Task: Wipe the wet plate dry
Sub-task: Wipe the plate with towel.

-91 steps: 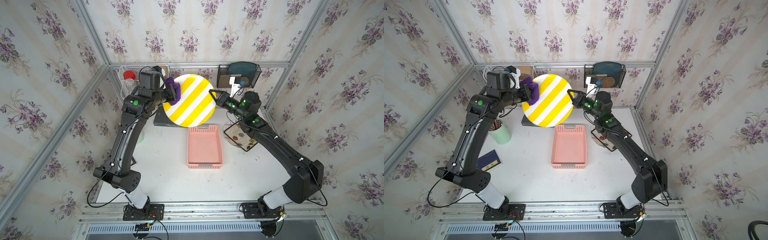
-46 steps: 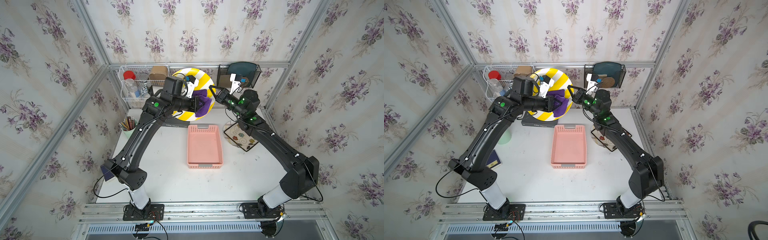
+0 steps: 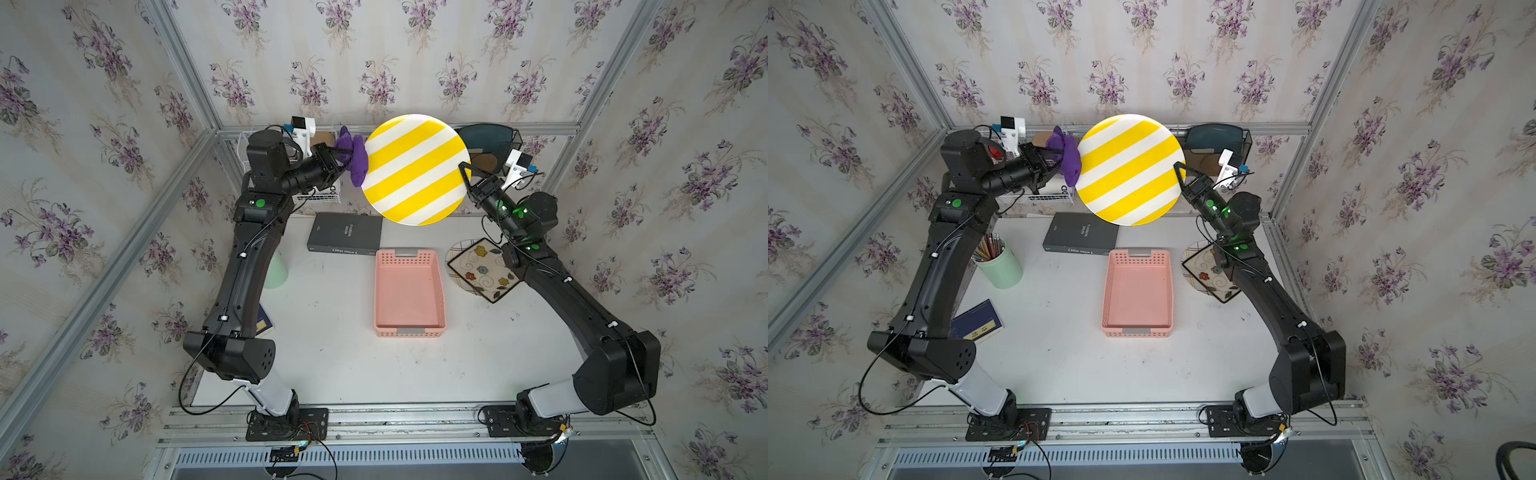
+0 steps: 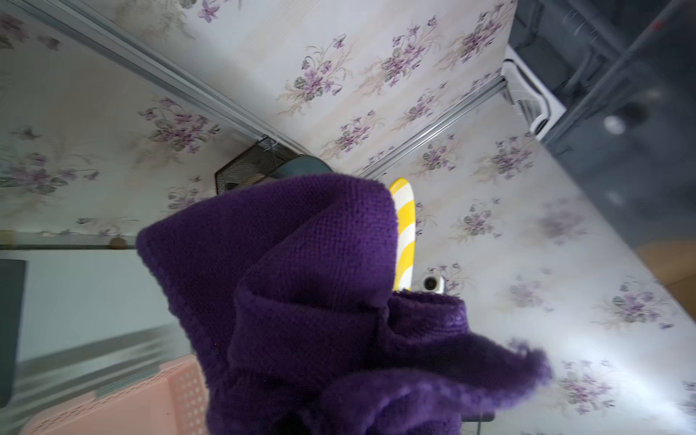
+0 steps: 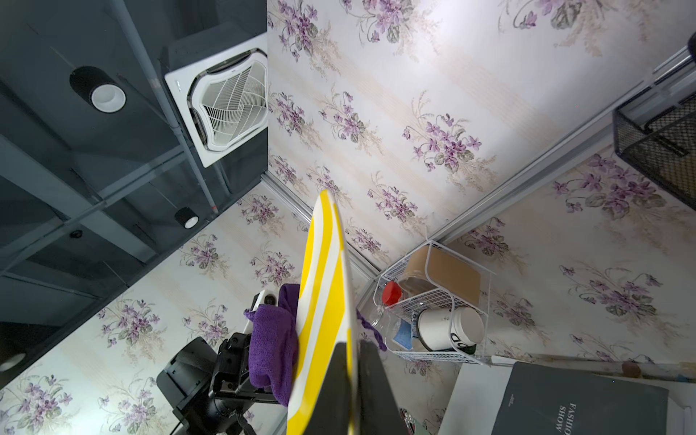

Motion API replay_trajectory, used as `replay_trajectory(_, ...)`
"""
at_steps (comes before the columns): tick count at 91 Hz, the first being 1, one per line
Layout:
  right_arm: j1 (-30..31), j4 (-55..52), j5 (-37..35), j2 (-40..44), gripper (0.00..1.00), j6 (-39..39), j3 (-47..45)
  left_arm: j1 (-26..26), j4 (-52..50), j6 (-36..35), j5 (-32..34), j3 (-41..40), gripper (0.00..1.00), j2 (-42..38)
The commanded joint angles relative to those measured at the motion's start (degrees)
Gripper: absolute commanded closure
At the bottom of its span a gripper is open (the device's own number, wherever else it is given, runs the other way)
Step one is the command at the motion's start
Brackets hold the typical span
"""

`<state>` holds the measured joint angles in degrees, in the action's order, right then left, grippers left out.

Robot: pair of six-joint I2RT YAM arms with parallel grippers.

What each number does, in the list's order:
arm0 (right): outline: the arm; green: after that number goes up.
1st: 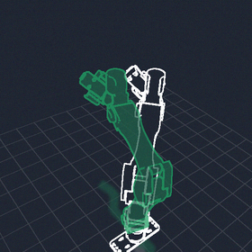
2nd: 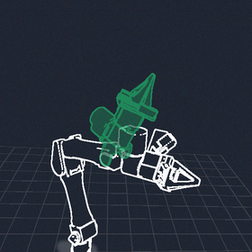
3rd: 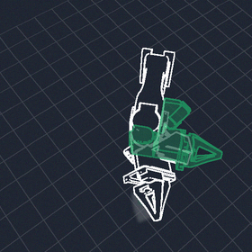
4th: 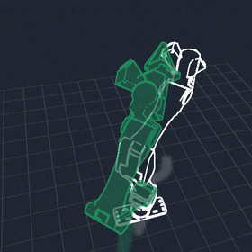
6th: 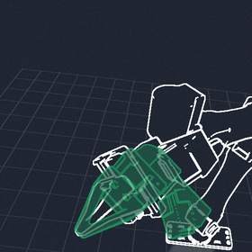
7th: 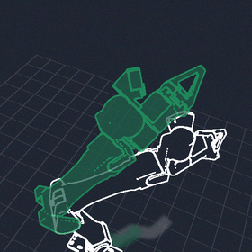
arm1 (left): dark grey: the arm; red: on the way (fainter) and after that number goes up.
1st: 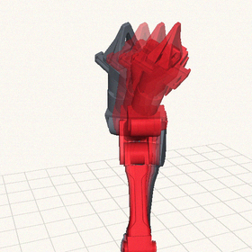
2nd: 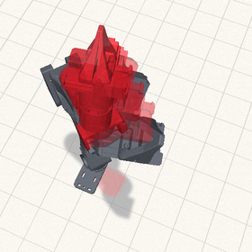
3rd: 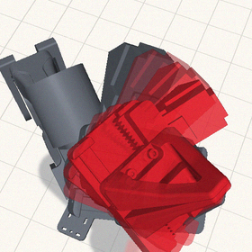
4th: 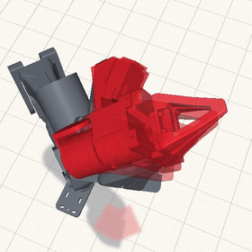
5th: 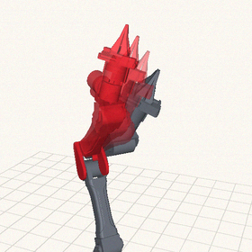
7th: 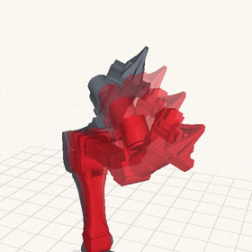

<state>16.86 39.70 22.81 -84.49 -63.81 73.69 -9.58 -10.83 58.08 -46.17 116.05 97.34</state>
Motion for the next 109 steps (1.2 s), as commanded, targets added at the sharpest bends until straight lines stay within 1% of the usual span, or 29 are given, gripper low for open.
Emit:
replay_trajectory(1, 1.04, 11.06, 6.47, -0.13, 1.00, -6.82, -0.30, -0.35, 21.52, 17.65, -8.87, -1.18, 1.00, 1.46)
replay_trajectory(12, 1.03, 11.05, 5.77, 0.31, 1.00, -6.64, -1.20, 0.40, 26.46, 21.25, -9.32, -0.19, 1.00, 2.75)
replay_trajectory(26, -0.90, 10.86, 3.86, 3.12, 1.00, -6.42, -3.05, 6.06, 33.21, 27.00, -7.01, -6.92, 1.00, 0.42)
replay_trajectory(34, -0.94, 10.91, 3.48, 3.49, 1.00, -6.38, -2.90, 6.66, 34.12, 27.89, -7.44, -6.89, 1.00, 0.15)
replay_trajectory(45, -0.48, 13.03, 3.38, 2.32, 1.00, -8.06, -2.74, 5.23, 38.24, 31.74, -8.54, -4.52, 1.00, 2.13)
replay_trajectory(52, 0.73, 11.88, 3.39, 1.37, 1.00, -6.84, -1.38, 3.96, 40.99, 34.02, -8.54, -2.56, 1.00, 3.45)
replay_trajectory(61, 2.41, 12.59, 3.63, -0.78, 1.00, -6.70, 0.19, 1.66, 41.56, 35.26, -9.02, 0.17, 1.00, 5.40)
replay_trajectory(77, 4.56, 13.91, 3.02, -3.18, 1.00, -7.04, 1.62, -1.61, 43.89, 37.01, -8.05, -0.65, 1.00, 6.76)
replay_trajectory(85, 5.58, 13.43, 2.62, -4.81, 1.00, -6.67, 3.30, -4.22, 44.78, 37.10, -7.67, -1.36, 1.00, 7.17)
replay_trajectory(89, 5.90, 13.21, 2.20, -5.86, 1.00, -6.67, 4.53, -6.32, 45.03, 37.16, -7.86, -1.05, 1.00, 7.73)
replay_trajectory(99, 5.20, 12.52, -0.19, -8.23, 1.00, -6.27, 8.54, -10.50, 47.06, 38.44, -9.26, -0.04, 1.00, 9.14)
replay_trajectory(103, 3.90, 12.07, -1.24, -8.70, 1.00, -6.17, 10.05, -10.74, 48.49, 39.35, -9.24, -0.69, 1.00, 9.04)
replay_trajectory(109, 1.40, 12.43, -2.51, -8.30, 1.00, -6.93, 9.97, -9.41, 50.56, 41.03, -8.21, -1.72, 1.00, 8.28)
